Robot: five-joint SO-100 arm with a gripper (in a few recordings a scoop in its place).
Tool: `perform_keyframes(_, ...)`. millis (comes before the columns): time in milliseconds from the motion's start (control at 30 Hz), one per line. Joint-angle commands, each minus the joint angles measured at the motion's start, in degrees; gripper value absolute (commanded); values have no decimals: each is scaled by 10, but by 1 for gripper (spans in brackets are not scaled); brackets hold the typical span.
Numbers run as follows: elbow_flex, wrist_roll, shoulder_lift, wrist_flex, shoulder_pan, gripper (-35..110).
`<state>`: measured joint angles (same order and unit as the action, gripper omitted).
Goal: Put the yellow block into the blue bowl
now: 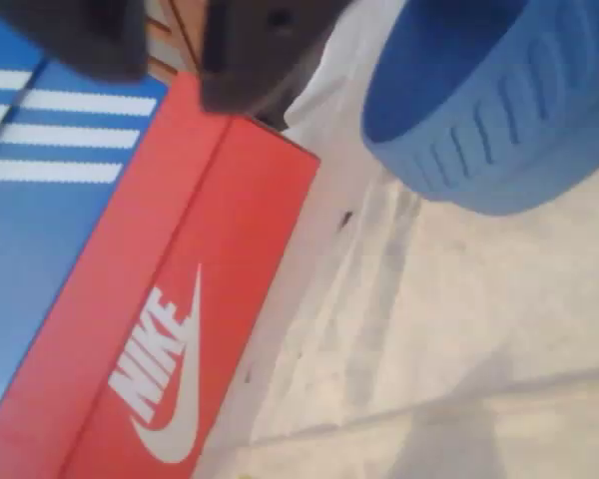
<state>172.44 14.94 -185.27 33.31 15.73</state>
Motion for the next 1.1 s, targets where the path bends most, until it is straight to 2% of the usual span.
perform_keyframes(0,111,-10,-48,11,12,0)
perform_keyframes(267,111,-5,-57,103,6,0)
perform_keyframes(1067,107,-4,-57,71,6,0)
